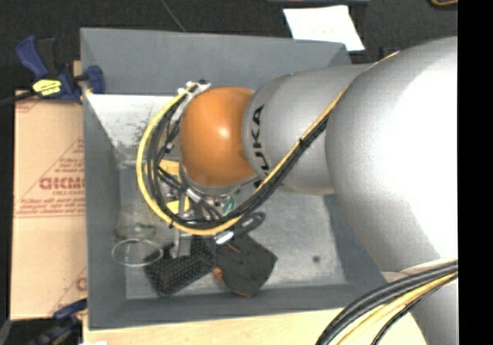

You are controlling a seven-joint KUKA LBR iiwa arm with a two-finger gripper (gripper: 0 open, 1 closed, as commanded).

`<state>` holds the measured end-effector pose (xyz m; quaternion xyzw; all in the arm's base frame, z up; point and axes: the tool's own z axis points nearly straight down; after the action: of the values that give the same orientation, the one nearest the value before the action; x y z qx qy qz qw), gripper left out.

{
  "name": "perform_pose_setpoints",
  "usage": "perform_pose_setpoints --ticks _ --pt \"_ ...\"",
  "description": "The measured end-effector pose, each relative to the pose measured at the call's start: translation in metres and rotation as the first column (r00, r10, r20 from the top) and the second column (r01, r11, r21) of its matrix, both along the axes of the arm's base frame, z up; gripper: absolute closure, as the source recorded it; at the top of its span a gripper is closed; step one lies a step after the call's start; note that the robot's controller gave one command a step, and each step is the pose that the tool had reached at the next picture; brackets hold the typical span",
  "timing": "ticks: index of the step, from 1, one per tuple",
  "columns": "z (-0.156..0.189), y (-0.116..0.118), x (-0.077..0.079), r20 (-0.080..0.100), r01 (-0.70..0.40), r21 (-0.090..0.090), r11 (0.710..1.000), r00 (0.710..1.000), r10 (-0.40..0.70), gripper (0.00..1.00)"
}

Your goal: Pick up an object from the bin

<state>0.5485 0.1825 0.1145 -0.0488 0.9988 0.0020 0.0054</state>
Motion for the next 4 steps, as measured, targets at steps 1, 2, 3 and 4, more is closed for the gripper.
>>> perform_pose_setpoints --ticks 1,2,3,4 --pt "-0.015 -0.035 -0.019 0.003 0.012 0.0 1.0 1.0 -0.012 0.0" --pt "-0.018 -0.032 -0.007 0.006 -0.049 0.002 0.999 0.999 0.049 0.0" --pt "-0.038 -0.068 -0.044 0.013 0.018 0.007 1.0 1.0 -0.019 0.0" --pt "-0.038 -0.066 -0.042 0.014 0.012 0.008 1.0 1.0 -0.012 0.0"
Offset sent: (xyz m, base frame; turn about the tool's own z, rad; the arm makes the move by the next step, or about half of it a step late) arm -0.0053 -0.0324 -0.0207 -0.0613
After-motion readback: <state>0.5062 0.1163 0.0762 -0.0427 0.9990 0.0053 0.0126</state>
